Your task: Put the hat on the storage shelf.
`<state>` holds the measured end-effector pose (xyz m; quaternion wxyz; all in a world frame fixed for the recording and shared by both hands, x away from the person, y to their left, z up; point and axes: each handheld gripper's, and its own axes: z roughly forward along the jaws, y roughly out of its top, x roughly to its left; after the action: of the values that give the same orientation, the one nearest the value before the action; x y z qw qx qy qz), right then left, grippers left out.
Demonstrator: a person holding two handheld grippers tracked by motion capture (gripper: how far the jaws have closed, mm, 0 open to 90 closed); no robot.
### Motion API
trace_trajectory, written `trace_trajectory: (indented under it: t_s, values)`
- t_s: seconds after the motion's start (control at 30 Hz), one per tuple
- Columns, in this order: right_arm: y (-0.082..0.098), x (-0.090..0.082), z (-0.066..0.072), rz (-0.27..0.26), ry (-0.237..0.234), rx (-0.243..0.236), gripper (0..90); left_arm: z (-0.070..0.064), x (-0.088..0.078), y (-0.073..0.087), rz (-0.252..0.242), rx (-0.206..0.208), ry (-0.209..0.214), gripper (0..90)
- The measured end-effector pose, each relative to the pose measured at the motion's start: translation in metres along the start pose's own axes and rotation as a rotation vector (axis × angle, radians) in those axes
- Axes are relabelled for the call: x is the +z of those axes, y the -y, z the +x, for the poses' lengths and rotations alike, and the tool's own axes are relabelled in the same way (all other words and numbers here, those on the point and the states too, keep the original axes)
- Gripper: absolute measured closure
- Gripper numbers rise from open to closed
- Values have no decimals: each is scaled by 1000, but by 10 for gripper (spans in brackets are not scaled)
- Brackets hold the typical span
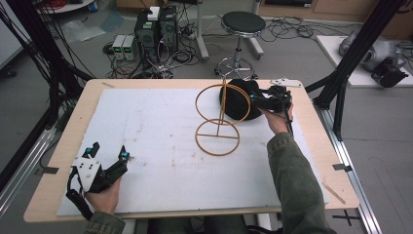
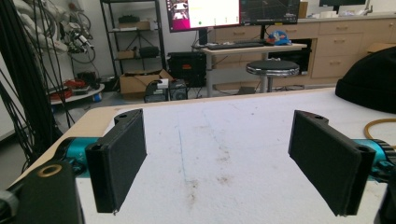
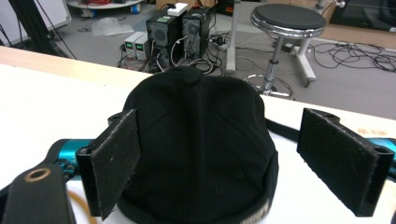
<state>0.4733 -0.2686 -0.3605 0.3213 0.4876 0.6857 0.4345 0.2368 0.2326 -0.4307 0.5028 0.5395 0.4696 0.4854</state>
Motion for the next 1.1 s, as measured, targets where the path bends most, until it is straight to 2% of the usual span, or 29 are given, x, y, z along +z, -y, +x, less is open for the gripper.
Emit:
trace_trajectory:
  t_s: [0.07,0.1,0.2,0.23,0.27,0.3,0.37,0.57,0.7,0.77,0.87,0.93,1.03,1.07,1.1]
  values:
    - [-1,4,0,13,-3,-1,132,0,0,0,3,1,2,194]
    - [-4,13,1,43,-6,-8,132,0,1,1,3,4,4,194]
    - [-3,19,2,22,0,-24,132,1,2,1,5,-1,5,194]
    - [0,27,1,28,-1,-8,132,1,2,2,7,-1,5,194]
    - [0,27,1,28,-1,-8,132,1,2,2,7,-1,5,194]
    - [7,37,-1,60,8,11,132,2,2,2,9,-2,7,193]
    - [11,43,-1,78,10,22,133,2,2,2,7,0,5,194]
    - [17,53,3,89,4,16,154,1,2,2,8,-2,7,194]
    - [23,61,11,91,17,4,160,1,1,1,-1,1,10,195]
    - [24,62,11,91,17,16,212,1,0,1,-6,-4,9,195]
    - [25,64,11,88,18,30,235,1,1,1,-5,-4,8,195]
    - [26,64,10,91,12,68,309,1,2,1,-2,-5,11,196]
    - [27,64,10,104,3,89,421,0,3,1,-4,-4,13,196]
    - [27,64,10,104,3,89,421,0,3,1,-2,-5,16,196]
    - [28,64,10,113,-8,128,517,0,3,1,-4,-5,17,198]
